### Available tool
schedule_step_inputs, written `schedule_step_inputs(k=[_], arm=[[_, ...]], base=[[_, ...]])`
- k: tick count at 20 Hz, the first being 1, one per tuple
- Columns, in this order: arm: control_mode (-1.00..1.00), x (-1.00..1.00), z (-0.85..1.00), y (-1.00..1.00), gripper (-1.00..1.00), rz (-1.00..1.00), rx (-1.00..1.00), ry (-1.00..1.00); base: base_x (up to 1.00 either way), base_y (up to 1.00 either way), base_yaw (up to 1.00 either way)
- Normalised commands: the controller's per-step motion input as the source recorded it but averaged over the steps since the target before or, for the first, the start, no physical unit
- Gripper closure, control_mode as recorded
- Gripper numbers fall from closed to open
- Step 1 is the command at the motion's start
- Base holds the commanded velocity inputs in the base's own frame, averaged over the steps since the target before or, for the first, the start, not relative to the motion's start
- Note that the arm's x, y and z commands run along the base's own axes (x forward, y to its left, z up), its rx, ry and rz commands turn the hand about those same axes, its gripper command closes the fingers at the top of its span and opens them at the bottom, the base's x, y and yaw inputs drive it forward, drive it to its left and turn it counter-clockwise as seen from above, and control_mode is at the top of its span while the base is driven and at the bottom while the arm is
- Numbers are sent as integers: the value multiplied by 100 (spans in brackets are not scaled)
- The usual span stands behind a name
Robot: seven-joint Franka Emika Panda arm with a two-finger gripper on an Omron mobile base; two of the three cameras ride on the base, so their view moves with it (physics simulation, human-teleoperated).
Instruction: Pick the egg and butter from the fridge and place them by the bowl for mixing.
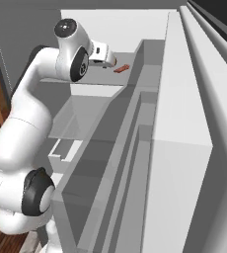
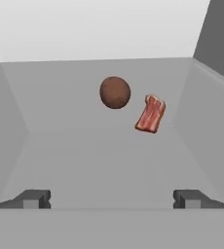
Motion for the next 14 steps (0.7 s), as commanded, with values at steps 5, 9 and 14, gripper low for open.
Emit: schedule_step_inputs(k=[5, 9, 14], arm=[[-100, 67, -10, -3, -100, 0, 0, 0], [-100, 67, -3, -4, -100, 0, 0, 0], [-100, 64, -1, -4, -100, 1, 0, 0]], base=[[0, 0, 0], [0, 0, 0], [0, 0, 0]])
